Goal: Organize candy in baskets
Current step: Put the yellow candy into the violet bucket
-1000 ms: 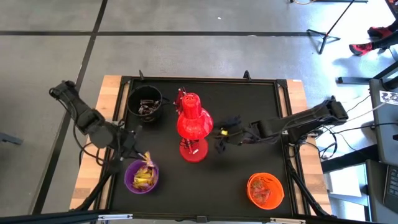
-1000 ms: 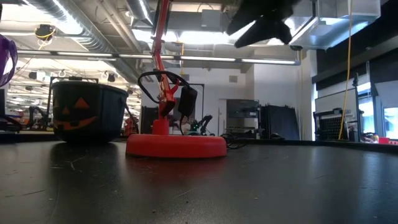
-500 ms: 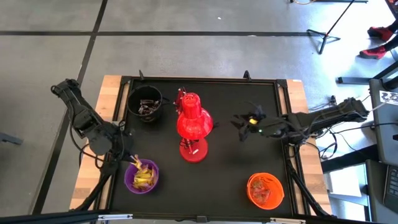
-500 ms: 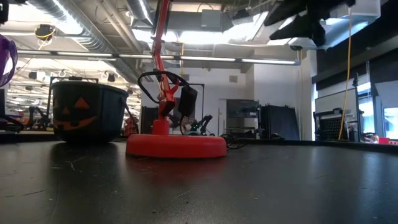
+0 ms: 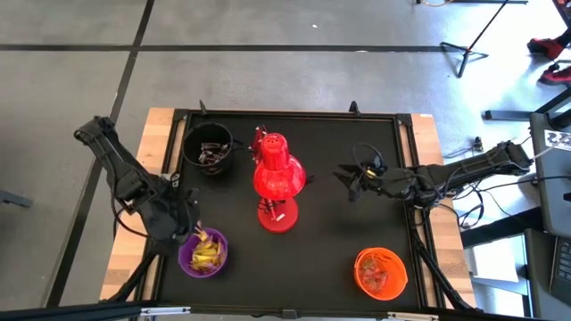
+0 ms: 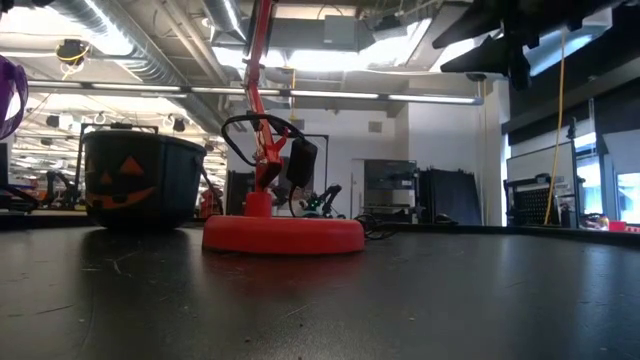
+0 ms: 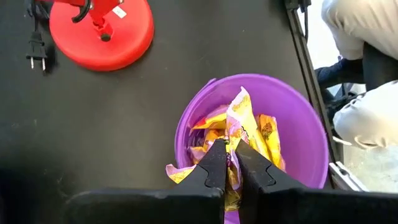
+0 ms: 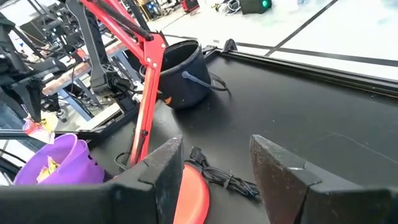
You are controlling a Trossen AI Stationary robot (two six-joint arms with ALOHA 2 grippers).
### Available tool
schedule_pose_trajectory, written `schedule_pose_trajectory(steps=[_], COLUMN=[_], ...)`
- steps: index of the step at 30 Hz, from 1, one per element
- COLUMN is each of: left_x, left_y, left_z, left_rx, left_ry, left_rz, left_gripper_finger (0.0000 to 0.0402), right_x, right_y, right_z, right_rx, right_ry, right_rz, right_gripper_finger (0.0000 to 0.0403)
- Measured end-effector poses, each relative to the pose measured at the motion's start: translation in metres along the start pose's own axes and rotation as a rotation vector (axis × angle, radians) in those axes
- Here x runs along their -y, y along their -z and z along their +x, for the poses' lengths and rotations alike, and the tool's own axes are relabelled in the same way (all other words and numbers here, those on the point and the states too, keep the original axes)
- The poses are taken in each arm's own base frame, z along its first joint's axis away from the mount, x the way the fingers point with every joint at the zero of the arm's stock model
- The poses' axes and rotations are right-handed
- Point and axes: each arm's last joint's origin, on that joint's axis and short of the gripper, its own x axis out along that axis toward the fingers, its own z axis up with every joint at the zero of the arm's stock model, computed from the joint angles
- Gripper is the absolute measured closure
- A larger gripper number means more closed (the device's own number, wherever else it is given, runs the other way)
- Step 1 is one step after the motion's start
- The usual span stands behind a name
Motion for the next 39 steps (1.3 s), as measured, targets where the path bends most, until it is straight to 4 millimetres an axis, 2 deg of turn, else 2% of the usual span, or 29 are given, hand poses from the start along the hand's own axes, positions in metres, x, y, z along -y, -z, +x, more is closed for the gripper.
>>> schedule_pose_trajectory(steps=[25,30,39], left_x=[0.004,0.005,0.006], left_y=[-0.005,-0.011,-0.012], left_z=[0.001,0.000,0.000], left_rx=[0.052,0.138,0.145], left_ry=[0.024,0.002,0.003], left_rz=[-0.010,-0.028,-0.030], left_gripper_finger=[0.0402,0.0402,0.0401], right_x=[-0.001,-0.001,0.000], right_y=[0.001,0.001,0.001], right_z=[0.001,0.001,0.001], right_rx=[-0.017,-0.010,0.008], right_ry=[-0.014,-0.005,0.016], right_rz=[0.030,0.053,0.067], right_gripper_finger=[0.0221,0.0221,0.0221])
